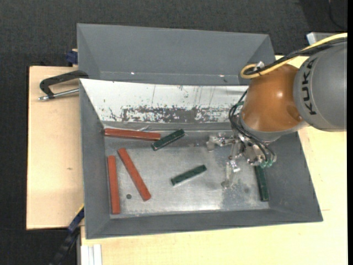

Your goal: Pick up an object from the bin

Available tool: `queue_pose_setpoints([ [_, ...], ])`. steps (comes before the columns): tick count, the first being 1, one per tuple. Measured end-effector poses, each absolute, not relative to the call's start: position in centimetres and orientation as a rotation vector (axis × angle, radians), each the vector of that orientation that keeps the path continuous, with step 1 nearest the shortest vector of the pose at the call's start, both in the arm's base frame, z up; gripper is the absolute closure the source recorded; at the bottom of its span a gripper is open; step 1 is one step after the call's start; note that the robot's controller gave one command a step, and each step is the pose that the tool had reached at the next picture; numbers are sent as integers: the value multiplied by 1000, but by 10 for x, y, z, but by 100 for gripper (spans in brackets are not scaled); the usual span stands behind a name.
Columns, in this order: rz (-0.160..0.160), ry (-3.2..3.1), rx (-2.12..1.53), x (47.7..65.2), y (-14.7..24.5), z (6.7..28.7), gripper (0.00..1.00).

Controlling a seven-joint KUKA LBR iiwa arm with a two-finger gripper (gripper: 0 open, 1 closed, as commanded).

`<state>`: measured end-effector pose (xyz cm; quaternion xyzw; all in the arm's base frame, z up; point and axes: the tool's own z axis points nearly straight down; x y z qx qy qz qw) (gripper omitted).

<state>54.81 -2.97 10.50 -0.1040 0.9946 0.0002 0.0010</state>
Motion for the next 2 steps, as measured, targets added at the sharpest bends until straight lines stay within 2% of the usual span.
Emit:
queue_pose_setpoints([
  [1,2,3095,-541,552,-19,85,0],
  [2,2,3078,-621,544,8,72,100],
])
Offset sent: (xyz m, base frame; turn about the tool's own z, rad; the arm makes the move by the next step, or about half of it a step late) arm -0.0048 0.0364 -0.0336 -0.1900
